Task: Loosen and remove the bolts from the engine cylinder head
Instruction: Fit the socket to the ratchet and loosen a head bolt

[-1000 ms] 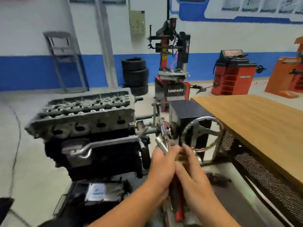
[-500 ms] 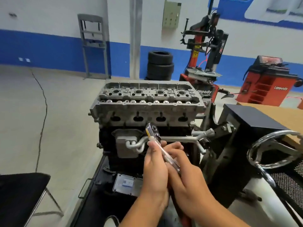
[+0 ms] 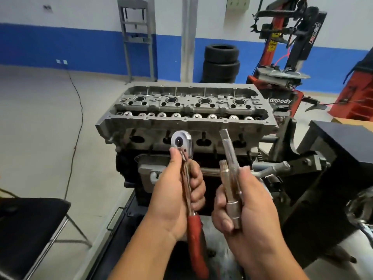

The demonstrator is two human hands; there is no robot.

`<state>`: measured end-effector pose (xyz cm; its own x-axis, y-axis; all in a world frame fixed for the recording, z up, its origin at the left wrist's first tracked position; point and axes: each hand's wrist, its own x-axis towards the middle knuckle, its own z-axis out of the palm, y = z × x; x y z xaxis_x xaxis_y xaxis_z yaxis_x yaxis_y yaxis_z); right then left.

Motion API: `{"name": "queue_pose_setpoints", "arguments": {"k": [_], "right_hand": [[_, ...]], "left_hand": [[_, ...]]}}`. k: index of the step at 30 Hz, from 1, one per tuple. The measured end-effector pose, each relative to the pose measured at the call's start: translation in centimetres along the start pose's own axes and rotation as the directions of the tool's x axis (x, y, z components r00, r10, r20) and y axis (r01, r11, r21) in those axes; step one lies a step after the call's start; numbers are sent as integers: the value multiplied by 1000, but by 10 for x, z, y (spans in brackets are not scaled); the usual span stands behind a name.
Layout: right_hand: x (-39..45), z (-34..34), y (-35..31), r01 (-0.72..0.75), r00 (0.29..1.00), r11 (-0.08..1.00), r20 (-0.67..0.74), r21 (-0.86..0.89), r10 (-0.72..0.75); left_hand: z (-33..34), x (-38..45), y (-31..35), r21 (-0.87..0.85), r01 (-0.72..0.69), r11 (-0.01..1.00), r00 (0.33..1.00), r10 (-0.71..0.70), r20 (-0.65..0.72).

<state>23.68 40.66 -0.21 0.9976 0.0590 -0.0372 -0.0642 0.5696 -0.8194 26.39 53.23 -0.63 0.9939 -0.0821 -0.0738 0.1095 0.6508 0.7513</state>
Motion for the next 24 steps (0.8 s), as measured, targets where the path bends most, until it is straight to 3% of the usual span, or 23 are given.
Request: {"name": "queue_pose_setpoints", "arguments": {"k": [3, 6, 10, 16, 19, 24], "right_hand": [[2, -4, -11, -135, 981, 971, 162, 195, 104], [5, -7, -21, -129, 971, 965, 225, 226, 77], [7, -11, -26, -42, 987, 970, 158, 240, 4], [11, -17, -28, 126, 991, 876, -20, 466, -132], [15, -16, -31, 140, 990, 830, -47, 539, -137], [15, -14, -24, 121, 990, 876, 7, 468, -140]], "left_hand": [[-9, -2, -1, 73, 45, 996, 993, -53, 108], [-4, -11, -8, 63, 94, 994, 974, -104, 200], [7, -23, -20, -42, 181, 983, 942, -161, 295], [16, -35, -30, -253, 282, 925, 892, -156, 424], [20, -41, -36, -249, 274, 929, 896, -152, 418], [28, -37, -38, -212, 177, 961, 941, -102, 322]]}}
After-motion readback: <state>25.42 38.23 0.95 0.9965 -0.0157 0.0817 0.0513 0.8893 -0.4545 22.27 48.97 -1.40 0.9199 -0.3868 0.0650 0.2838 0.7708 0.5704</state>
